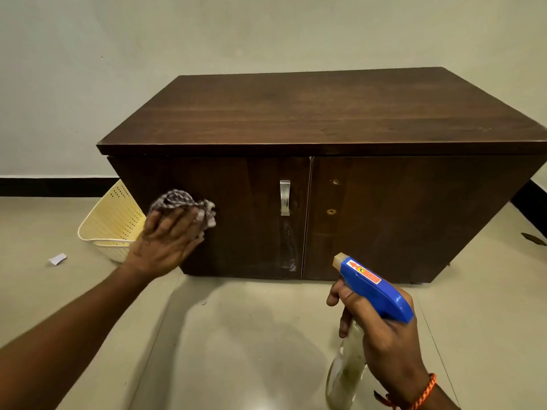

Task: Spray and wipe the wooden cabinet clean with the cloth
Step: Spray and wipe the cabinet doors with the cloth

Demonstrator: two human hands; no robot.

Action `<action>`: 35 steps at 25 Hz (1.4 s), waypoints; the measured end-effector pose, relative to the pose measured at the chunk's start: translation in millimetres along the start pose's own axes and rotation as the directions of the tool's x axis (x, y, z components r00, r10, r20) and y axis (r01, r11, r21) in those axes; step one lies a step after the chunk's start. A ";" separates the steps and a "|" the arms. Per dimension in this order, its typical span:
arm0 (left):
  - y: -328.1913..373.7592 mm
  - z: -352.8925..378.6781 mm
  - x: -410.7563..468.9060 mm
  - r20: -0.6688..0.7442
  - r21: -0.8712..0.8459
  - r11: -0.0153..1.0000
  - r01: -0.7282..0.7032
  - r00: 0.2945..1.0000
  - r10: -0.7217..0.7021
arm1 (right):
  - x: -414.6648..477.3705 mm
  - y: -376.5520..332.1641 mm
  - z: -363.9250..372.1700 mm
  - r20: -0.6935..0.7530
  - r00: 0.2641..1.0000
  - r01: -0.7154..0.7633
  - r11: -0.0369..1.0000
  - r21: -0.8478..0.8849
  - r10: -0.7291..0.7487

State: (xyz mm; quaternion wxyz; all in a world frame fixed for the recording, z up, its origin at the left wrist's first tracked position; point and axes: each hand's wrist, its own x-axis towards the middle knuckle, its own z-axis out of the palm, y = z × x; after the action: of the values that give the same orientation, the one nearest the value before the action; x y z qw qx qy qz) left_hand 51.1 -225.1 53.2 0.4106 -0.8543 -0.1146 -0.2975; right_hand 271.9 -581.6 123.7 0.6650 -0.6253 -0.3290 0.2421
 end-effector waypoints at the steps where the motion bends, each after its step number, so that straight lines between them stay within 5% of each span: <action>1: -2.4 -3.0 9.8 -0.021 -0.007 0.988 0.154 0.988 -0.154 | -0.1 1.4 3.0 0.003 1.000 -0.005 1.000 0.007 0.005; 3: 6.5 -8.5 29.3 -0.005 -0.085 0.906 0.414 0.909 -0.416 | -0.8 3.8 8.8 0.012 1.000 -0.007 1.000 0.017 0.007; 5: 25.9 -11.0 48.9 0.006 -0.194 0.720 0.666 0.735 -0.679 | -0.6 8.4 13.6 0.017 1.000 -0.006 1.000 0.016 0.005; 9: 69.7 -3.9 70.3 0.144 -0.406 0.046 0.913 0.114 -0.983 | 1.7 20.1 19.3 0.038 0.999 -0.018 1.000 0.011 0.018; 13: 111.7 15.9 56.7 0.429 -0.429 -0.577 0.695 -0.405 -0.807 | 3.5 26.1 21.2 0.043 0.998 -0.036 0.999 0.008 0.036; 17: 127.9 31.0 49.1 0.558 -0.236 -0.863 0.446 -0.665 -0.496 | 7.3 31.5 16.9 0.032 0.999 -0.013 1.000 0.018 0.012; 20: 144.5 25.8 72.3 0.583 -0.179 -0.951 0.252 -0.751 -0.309 | 7.9 30.2 7.5 0.003 1.000 0.004 1.000 0.024 -0.004; 23: 177.0 11.3 102.9 0.646 -0.145 -0.972 0.185 -0.727 -0.235 | 7.2 22.1 -3.7 -0.020 1.000 0.023 0.999 0.029 -0.023; 25: 206.1 3.6 132.9 0.707 -0.158 -0.983 0.093 -0.684 -0.179 | 6.9 17.0 -12.3 -0.036 0.999 0.021 0.999 0.025 -0.020; 27: 231.6 -13.7 166.1 0.779 -0.208 -0.955 -0.211 -0.626 -0.032 | 5.6 12.2 -22.3 -0.053 0.998 0.021 1.000 0.012 -0.020; 29: 257.1 -24.7 181.5 0.886 -0.127 -0.963 -0.236 -0.464 -0.003 | 3.8 8.3 -30.9 -0.060 0.998 0.026 1.000 -0.010 -0.027; 30: 265.7 -25.4 186.8 0.898 -0.076 -0.974 -0.213 -0.439 0.026 | 3.5 7.7 -35.0 -0.060 0.998 0.031 0.999 -0.015 -0.032; 31: 271.8 -22.5 189.5 0.884 -0.026 -0.993 -0.115 -0.467 0.030 | 3.6 6.9 -38.9 -0.061 0.997 0.036 0.999 -0.022 -0.037; 35: 243.7 -15.2 188.4 0.872 0.002 -0.947 -0.322 -0.463 0.159 | 4.1 2.4 -43.3 -0.058 0.997 0.053 0.999 0.001 -0.053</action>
State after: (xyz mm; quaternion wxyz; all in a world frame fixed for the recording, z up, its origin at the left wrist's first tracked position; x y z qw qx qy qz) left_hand 302.2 -401.1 19.8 0.7279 -0.0379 0.5292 0.4343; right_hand 306.8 -607.5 121.9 0.6811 -0.6223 -0.3258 0.2068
